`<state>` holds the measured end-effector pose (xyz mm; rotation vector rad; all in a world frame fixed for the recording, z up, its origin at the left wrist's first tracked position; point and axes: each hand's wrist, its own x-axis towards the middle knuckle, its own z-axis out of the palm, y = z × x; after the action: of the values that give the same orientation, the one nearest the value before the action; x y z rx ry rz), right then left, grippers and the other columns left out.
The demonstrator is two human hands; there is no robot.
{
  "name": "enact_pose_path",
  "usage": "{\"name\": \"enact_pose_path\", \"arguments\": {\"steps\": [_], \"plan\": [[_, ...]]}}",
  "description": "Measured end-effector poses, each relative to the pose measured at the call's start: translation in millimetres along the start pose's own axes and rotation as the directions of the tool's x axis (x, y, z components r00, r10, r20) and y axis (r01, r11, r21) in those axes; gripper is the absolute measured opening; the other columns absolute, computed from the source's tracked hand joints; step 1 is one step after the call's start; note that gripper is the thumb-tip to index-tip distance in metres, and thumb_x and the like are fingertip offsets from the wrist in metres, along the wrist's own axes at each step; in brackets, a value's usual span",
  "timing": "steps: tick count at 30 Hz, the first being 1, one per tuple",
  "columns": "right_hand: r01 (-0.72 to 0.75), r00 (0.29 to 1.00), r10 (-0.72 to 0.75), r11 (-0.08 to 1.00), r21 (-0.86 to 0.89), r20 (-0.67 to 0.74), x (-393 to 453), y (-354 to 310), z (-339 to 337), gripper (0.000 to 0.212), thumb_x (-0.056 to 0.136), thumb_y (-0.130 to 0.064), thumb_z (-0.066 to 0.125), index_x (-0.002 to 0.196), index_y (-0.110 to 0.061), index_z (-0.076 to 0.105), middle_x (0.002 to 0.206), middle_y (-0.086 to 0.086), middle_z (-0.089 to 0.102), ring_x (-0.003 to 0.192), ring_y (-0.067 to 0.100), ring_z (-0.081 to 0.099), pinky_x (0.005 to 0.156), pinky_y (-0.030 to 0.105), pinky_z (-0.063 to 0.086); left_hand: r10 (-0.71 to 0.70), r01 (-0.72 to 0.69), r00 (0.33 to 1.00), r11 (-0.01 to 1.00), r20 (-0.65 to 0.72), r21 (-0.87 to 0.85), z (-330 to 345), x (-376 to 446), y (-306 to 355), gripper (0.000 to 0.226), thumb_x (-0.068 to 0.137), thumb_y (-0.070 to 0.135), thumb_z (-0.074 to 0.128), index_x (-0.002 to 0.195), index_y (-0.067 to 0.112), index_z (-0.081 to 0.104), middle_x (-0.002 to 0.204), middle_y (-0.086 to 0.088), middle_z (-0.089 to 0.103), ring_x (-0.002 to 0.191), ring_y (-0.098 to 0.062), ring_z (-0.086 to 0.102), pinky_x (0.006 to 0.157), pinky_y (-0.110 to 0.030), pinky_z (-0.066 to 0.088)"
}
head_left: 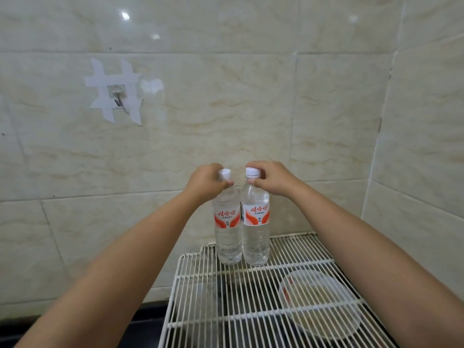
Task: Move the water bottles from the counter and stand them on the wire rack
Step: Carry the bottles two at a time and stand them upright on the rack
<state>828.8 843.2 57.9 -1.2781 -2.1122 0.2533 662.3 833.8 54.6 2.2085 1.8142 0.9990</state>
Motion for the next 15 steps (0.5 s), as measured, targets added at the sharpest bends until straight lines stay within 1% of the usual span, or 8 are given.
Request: {"name": "enact_pose_path", "arguments": {"steps": [2,4,5,7,8,11,13,15], "plan": [[-0.003,1.000,0.003,1.000,0.009,-0.017,1,0,3,0.030,0.085,-0.012,0.060,0.115,-0.010,0.060,0.111,0.013,0.065,0.094,0.021,0.056,0.082,0.028,0.041,0.003,-0.004,1.000,1.000,0.030,0.028,-2,1,-2,0.030,0.087,0.026,0.061,0.103,0.001,0.059,0.091,-0.012,0.058,0.081,-0.022,0.048,0.068,-0.029,0.037],[-0.010,0.999,0.010,1.000,0.002,-0.037,1,-1,6,0.033,0.086,-0.013,0.059,0.118,-0.011,0.058,0.114,0.012,0.064,0.096,0.022,0.057,0.085,0.030,0.043,0.005,-0.006,0.999,1.000,0.039,0.030,-3,2,-4,0.031,0.088,0.026,0.060,0.105,-0.001,0.059,0.099,-0.018,0.062,0.082,-0.026,0.050,0.069,-0.029,0.036],[-0.010,0.999,0.010,1.000,-0.003,-0.043,2,-1,7,0.033,0.086,-0.013,0.059,0.119,-0.011,0.058,0.114,0.012,0.064,0.094,0.022,0.056,0.085,0.031,0.044,0.000,-0.002,0.999,1.000,0.040,0.029,-3,3,-4,0.031,0.088,0.025,0.059,0.104,-0.001,0.059,0.101,-0.020,0.063,0.082,-0.027,0.050,0.069,-0.029,0.035],[-0.008,0.999,0.007,1.000,-0.016,-0.041,2,-1,9,0.033,0.087,-0.013,0.057,0.120,-0.011,0.057,0.114,0.013,0.064,0.090,0.020,0.053,0.083,0.029,0.043,-0.013,0.012,0.999,0.999,0.040,0.044,-2,4,-4,0.030,0.089,0.026,0.058,0.102,-0.001,0.059,0.101,-0.020,0.063,0.080,-0.024,0.048,0.068,-0.029,0.035],[-0.016,0.999,0.015,1.000,-0.012,-0.042,2,-1,10,0.034,0.088,-0.013,0.056,0.121,-0.011,0.055,0.114,0.013,0.064,0.092,0.022,0.054,0.084,0.030,0.043,-0.020,0.017,0.999,0.998,0.048,0.062,-2,5,-3,0.030,0.089,0.026,0.058,0.101,-0.001,0.059,0.099,-0.019,0.063,0.079,-0.022,0.047,0.068,-0.029,0.035],[-0.058,0.997,0.058,0.998,0.009,-0.051,1,2,10,0.040,0.089,-0.014,0.055,0.129,-0.013,0.049,0.121,0.013,0.061,0.106,0.028,0.056,0.090,0.033,0.043,-0.016,0.004,0.996,0.990,0.082,0.140,0,8,3,0.031,0.090,0.028,0.057,0.100,-0.001,0.058,0.098,-0.018,0.061,0.080,-0.024,0.047,0.068,-0.028,0.033],[-0.074,0.996,0.075,0.997,0.007,-0.055,0,4,11,0.043,0.090,-0.015,0.054,0.132,-0.015,0.046,0.126,0.013,0.058,0.110,0.028,0.055,0.091,0.031,0.043,0.001,-0.018,0.995,0.983,0.096,0.180,1,10,5,0.032,0.091,0.029,0.055,0.102,-0.001,0.056,0.105,-0.017,0.062,0.089,-0.029,0.053,0.070,-0.030,0.035],[-0.084,0.995,0.084,0.996,0.005,-0.060,-1,5,11,0.044,0.091,-0.016,0.053,0.134,-0.015,0.043,0.129,0.012,0.057,0.112,0.028,0.055,0.091,0.030,0.041,0.015,-0.036,0.995,0.977,0.103,0.210,2,10,8,0.032,0.092,0.030,0.053,0.104,0.000,0.056,0.108,-0.016,0.063,0.093,-0.029,0.055,0.072,-0.032,0.037]]}}
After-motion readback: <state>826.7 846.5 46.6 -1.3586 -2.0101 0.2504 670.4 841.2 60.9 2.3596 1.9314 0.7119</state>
